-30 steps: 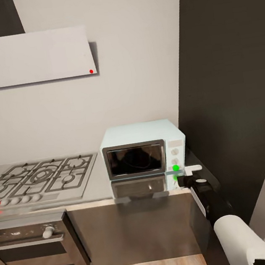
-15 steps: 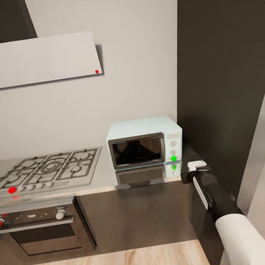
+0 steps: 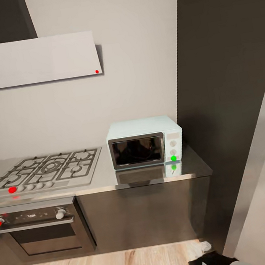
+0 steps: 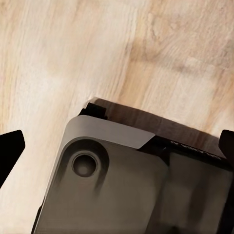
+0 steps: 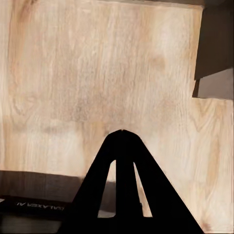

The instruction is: In the kitchen, take the popcorn bag from the countertop, put it into the microwave, and heat it until the popcorn is cooked so the cooked popcorn ends up inside the bag.

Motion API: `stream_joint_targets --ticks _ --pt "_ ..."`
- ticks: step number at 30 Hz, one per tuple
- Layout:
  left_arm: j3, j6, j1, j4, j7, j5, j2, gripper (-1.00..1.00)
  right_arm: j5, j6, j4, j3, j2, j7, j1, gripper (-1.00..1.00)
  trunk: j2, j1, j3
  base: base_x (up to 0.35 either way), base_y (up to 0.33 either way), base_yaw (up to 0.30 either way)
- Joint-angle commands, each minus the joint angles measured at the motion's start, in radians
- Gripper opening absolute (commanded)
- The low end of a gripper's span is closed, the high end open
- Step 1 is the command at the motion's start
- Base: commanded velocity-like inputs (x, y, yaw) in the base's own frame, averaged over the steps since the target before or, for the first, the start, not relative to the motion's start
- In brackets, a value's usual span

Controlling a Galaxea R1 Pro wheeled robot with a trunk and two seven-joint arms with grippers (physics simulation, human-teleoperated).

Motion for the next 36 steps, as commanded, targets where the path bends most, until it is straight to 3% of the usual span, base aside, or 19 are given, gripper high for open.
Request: stream_joint_targets --ticks 1,3,6,9,11,14,15,17,20,23,25,27,29,30,33,34,35,36 --pt "-0.009 -0.003 -0.001 0.001 0.003 0.008 0.000 1.00 0.009 -0.017 0.014 -0.009 -0.011 0.002 0.012 -1.00 -0.001 0.000 -0.001 0.000 0.000 0.000" --pt "-0.009 -0.002 -0.001 0.001 0.003 0.007 0.000 1.00 0.007 -0.056 0.028 -0.011 -0.027 0.002 0.090 -1.00 -0.001 0.000 -0.001 0.000 0.000 0.000" --pt "-0.010 0.001 -0.001 0.001 0.003 0.006 -0.002 1.00 0.007 -0.173 0.034 -0.013 -0.040 0.002 0.231 -1.00 -0.001 0.000 -0.001 0.000 0.000 0.000" --pt "-0.010 0.002 -0.001 0.001 0.003 0.005 -0.002 1.00 0.003 -0.283 0.035 -0.015 -0.071 0.000 0.360 -1.00 -0.001 0.000 -0.001 0.000 0.000 0.000" --pt "-0.010 0.004 -0.001 0.001 0.003 0.003 -0.001 1.00 -0.013 -0.325 0.036 -0.017 -0.081 0.000 0.427 -1.00 -0.001 0.000 -0.001 0.000 0.000 0.000" --pt "-0.010 0.011 -0.001 0.001 0.002 -0.001 0.003 1.00 -0.090 -0.407 0.036 -0.018 -0.090 -0.001 0.495 -1.00 -0.001 0.000 -0.001 0.000 0.000 0.000" --pt "-0.011 0.013 -0.001 0.001 0.002 -0.003 0.007 1.00 -0.121 -0.425 0.036 -0.018 -0.095 -0.001 0.505 -1.00 -0.001 0.000 -0.001 0.000 0.000 0.000" --pt "-0.013 0.017 0.000 0.001 0.002 -0.003 0.096 1.00 -0.146 -0.437 0.036 -0.018 -0.098 -0.002 0.512 -1.00 -0.001 0.000 -0.001 0.000 0.000 0.000" --pt "-0.013 0.018 0.009 0.001 0.002 -0.004 0.119 1.00 -0.145 -0.437 0.036 -0.017 -0.099 -0.006 0.512 -1.00 -0.001 0.000 -0.001 0.000 0.000 0.000" --pt "-0.014 0.018 0.011 0.000 0.002 -0.008 0.098 1.00 -0.139 -0.438 0.034 -0.010 -0.083 -0.008 0.512 -1.00 -0.001 0.000 -0.001 0.000 0.000 0.000" --pt "-0.016 0.014 0.012 -0.001 0.002 -0.009 0.070 1.00 -0.139 -0.438 0.035 -0.009 -0.087 -0.008 0.512 -1.00 -0.001 0.000 -0.001 0.000 0.000 0.000" --pt "-0.016 0.014 0.012 0.000 0.002 -0.008 0.064 1.00 -0.143 -0.439 0.035 -0.012 -0.096 -0.009 0.512 -1.00 -0.001 0.000 -0.001 0.000 0.000 0.000" --pt "-0.016 0.015 0.012 0.001 0.002 -0.008 0.062 1.00 -0.150 -0.440 0.035 -0.015 -0.130 -0.010 0.512 -1.00 -0.001 0.000 -0.001 0.000 0.000 0.000" --pt "-0.016 0.015 0.012 0.001 0.002 -0.008 0.061 1.00 -0.166 -0.441 0.035 -0.017 -0.165 -0.010 0.512 -1.00 -0.001 0.000 -0.001 0.000 0.000 0.000" --pt "-0.016 0.011 0.012 0.001 0.002 -0.008 0.061 1.00 -0.228 -0.441 0.035 -0.017 -0.217 -0.010 0.512 -1.00 -0.001 0.000 -0.001 0.000 0.000 0.000" --pt "-0.016 0.006 0.012 0.001 0.003 -0.007 0.060 1.00 -0.235 -0.441 0.035 -0.015 -0.216 -0.009 0.512 -1.00 -0.001 0.000 -0.001 0.000 0.000 0.000" --pt "-0.012 -0.043 0.012 -0.013 0.003 -0.005 0.057 1.00 -0.219 -0.437 0.031 -0.013 -0.135 -0.008 0.512 -1.00 -0.001 0.000 -0.001 0.000 0.000 0.000" --pt "-0.012 -0.043 0.012 -0.013 0.003 -0.005 0.056 1.00 -0.220 -0.437 0.031 -0.013 -0.135 -0.008 0.512 -1.00 -0.001 0.000 -0.001 0.000 0.000 0.000"
